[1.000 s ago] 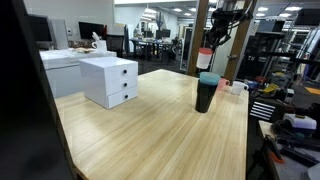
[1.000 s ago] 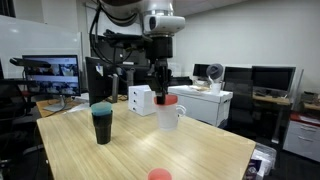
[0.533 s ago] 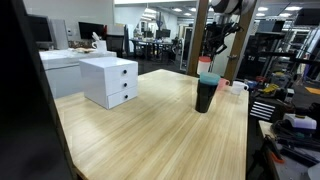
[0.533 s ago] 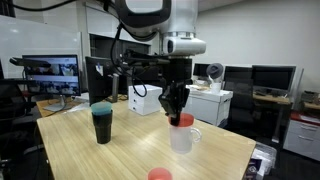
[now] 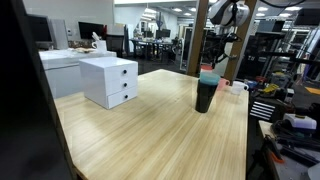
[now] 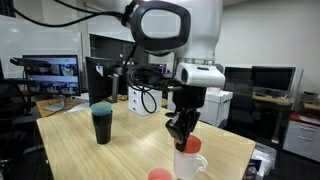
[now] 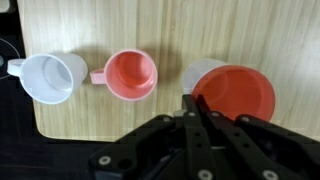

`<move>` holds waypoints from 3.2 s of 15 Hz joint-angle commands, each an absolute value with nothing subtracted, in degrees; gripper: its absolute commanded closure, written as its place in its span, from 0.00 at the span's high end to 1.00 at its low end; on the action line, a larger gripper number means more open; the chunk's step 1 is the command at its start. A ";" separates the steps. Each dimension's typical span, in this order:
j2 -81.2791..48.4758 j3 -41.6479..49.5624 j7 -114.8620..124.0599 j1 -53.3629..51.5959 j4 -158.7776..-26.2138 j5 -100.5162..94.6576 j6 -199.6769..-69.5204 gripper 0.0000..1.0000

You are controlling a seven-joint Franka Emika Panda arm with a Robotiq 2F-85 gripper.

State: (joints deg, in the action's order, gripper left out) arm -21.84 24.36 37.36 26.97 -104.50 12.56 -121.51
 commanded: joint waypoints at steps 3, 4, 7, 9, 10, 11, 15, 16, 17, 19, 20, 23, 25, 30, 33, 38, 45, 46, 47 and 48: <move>-24.66 23.50 32.40 28.38 -101.05 15.70 -119.53 0.04; -24.97 23.44 32.14 28.39 -100.72 15.80 -119.38 0.04; -25.52 23.03 31.19 28.38 -100.46 16.07 -119.07 0.04; -25.77 22.72 30.77 28.32 -100.50 16.19 -118.82 0.04; -25.88 22.57 30.52 28.25 -100.52 16.21 -118.68 0.04; -25.98 22.42 30.20 28.15 -100.65 16.18 -118.56 0.04; -26.28 22.20 29.13 27.95 -100.72 15.78 -117.72 0.30; -26.19 22.26 29.06 27.78 -100.78 15.50 -117.57 0.35; -25.95 22.30 29.00 27.53 -100.90 15.15 -117.63 0.40; -24.96 22.34 28.71 26.92 -101.16 14.51 -117.90 0.53; -24.44 22.29 28.38 26.66 -101.10 14.43 -117.74 0.60; -21.67 21.84 26.56 25.18 -101.40 13.53 -117.53 0.81; -18.89 20.86 23.72 23.42 -102.56 12.73 -117.42 0.97; -11.77 16.84 15.42 18.24 -109.43 11.71 -116.05 1.00; -8.13 14.73 11.55 15.46 -114.72 10.63 -115.56 1.00; -4.62 12.62 3.69 12.95 -119.28 6.97 -112.08 1.00; 1.09 11.79 -4.58 12.14 -122.90 3.75 -107.09 1.00; 1.86 11.72 -5.48 12.10 -123.34 3.28 -106.41 1.00; 2.83 11.64 -6.29 12.04 -123.91 2.89 -105.94 1.00; 3.66 11.56 -7.08 11.98 -124.44 2.52 -105.63 1.00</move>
